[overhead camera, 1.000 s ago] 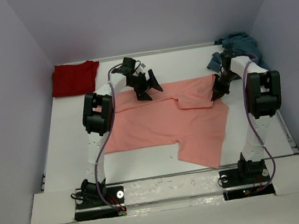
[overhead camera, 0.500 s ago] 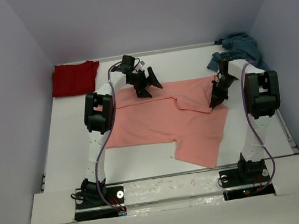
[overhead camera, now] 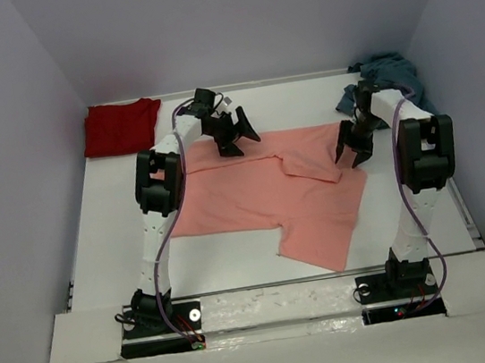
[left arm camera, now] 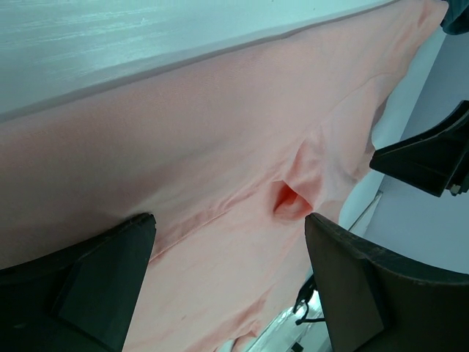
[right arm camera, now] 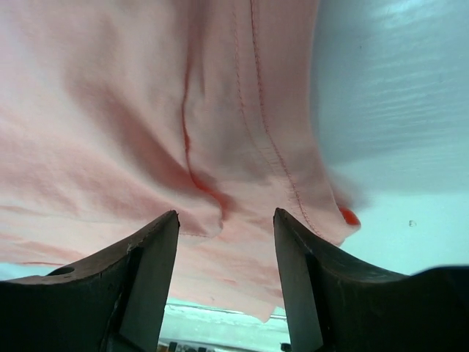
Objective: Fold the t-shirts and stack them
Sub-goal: Fold the tshirt
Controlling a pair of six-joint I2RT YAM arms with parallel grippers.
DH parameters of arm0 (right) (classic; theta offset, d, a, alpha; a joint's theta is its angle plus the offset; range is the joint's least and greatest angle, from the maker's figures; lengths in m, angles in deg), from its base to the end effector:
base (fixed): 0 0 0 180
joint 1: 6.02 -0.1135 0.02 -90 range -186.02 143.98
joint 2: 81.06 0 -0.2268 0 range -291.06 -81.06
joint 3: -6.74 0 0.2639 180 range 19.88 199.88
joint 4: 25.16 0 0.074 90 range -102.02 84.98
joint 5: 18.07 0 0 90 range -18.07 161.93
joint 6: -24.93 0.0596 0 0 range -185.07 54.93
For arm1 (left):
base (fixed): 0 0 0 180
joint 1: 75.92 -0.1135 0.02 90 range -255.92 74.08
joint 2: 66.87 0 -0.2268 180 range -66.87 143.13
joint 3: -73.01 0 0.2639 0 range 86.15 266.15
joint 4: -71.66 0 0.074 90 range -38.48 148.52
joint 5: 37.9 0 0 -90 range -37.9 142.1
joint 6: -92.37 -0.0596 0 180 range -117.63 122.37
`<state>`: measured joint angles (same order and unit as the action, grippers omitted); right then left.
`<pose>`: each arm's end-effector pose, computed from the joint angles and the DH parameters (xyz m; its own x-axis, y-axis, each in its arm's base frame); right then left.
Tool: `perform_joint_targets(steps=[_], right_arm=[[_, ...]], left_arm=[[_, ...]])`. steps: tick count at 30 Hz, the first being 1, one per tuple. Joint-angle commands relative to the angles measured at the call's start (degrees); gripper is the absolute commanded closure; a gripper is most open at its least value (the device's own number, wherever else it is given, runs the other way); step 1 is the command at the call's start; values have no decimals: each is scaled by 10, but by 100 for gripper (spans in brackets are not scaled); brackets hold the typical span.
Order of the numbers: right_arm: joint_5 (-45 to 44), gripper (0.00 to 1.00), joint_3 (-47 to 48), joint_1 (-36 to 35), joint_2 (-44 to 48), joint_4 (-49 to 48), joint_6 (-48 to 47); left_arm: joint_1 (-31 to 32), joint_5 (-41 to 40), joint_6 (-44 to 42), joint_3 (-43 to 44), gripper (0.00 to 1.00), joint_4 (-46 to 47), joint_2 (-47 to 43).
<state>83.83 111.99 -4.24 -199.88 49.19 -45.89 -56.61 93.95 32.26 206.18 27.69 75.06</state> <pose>0.3909 0.0001 0.1181 -0.9359 0.3507 0.0334 0.3498 0.9138 0.2066 0.4880 -0.2131 0.1189 -0.9639 -0.0556 -0.2604 0.1699 0.6248 -0.7621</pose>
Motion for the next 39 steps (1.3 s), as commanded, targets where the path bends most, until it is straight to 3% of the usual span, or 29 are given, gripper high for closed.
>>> perform_joint_targets(steps=[1,10,11,12,13,32,39], right_arm=[[-20,40,32,-4,44,-23,5],[58,48,-39,-4,54,-201,45],[72,61,-49,-4,49,-229,51],[75,85,-54,-4,48,-241,53],[75,100,-55,-4,47,-249,57],[66,100,17,-9,-56,-275,53],[36,100,82,-9,-114,-275,45]], left_arm=[[-17,-41,-33,-3,1,-24,12],[-24,-41,-35,-19,1,-19,3],[-24,-41,-34,-20,1,-20,2],[-24,-41,-35,-21,1,-20,1],[-24,-41,-35,-22,1,-20,0],[-29,-41,-30,-10,1,-22,7],[-45,-43,-33,64,1,-42,56]])
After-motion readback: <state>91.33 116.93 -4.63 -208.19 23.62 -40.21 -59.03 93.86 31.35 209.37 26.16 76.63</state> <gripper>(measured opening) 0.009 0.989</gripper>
